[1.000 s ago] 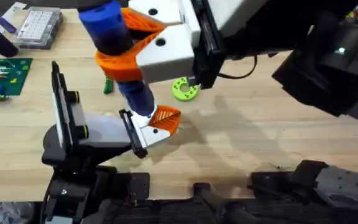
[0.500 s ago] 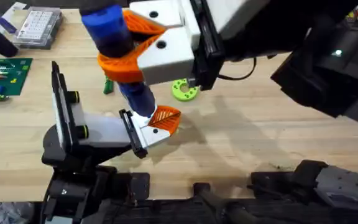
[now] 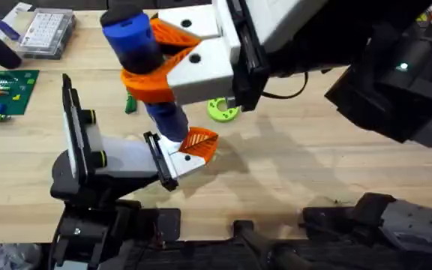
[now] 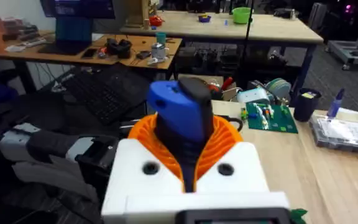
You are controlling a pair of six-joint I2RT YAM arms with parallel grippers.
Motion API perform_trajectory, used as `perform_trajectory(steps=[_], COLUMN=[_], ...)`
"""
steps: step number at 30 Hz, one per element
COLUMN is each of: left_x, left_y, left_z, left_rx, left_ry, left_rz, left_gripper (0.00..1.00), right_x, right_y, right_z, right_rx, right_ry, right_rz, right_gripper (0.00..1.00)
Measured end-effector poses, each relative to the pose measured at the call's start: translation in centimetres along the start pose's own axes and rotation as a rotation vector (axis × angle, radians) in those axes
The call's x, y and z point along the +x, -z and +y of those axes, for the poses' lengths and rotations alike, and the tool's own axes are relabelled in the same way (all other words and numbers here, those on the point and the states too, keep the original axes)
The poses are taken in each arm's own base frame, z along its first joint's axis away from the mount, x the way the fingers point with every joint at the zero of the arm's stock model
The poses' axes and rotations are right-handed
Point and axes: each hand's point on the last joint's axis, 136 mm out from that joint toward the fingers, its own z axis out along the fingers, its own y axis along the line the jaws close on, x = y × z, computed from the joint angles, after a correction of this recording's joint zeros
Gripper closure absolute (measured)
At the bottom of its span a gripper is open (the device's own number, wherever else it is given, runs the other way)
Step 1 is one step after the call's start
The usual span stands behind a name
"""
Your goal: Pick up the gripper from the table and insert it into the empty holder that is missing its gripper. Then pick up a screw, insert it into the mounting hole, and use the screwdriver to tighten it. Finally, clean up the table by picking up the vegetable and placing it into the bucket.
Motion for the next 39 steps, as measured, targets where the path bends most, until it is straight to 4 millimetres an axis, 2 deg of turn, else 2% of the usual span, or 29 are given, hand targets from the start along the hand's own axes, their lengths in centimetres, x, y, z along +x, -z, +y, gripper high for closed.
perform_trajectory(steps=[8,39], left_x=[0.0,0.0], left_y=[0.0,0.0], left_z=[0.0,0.0], left_rx=[0.0,0.0], left_ry=[0.0,0.001], left_rz=[0.0,0.0], left_gripper=[0.986,0.986], right_x=[-0.3,0.8], right_y=[0.0,-0.4], right_z=[0.0,-0.5], right_rx=[-0.001,0.0], right_ry=[0.019,-0.003], right_rz=[-0.012,0.004], right_gripper=[0.955,0.954])
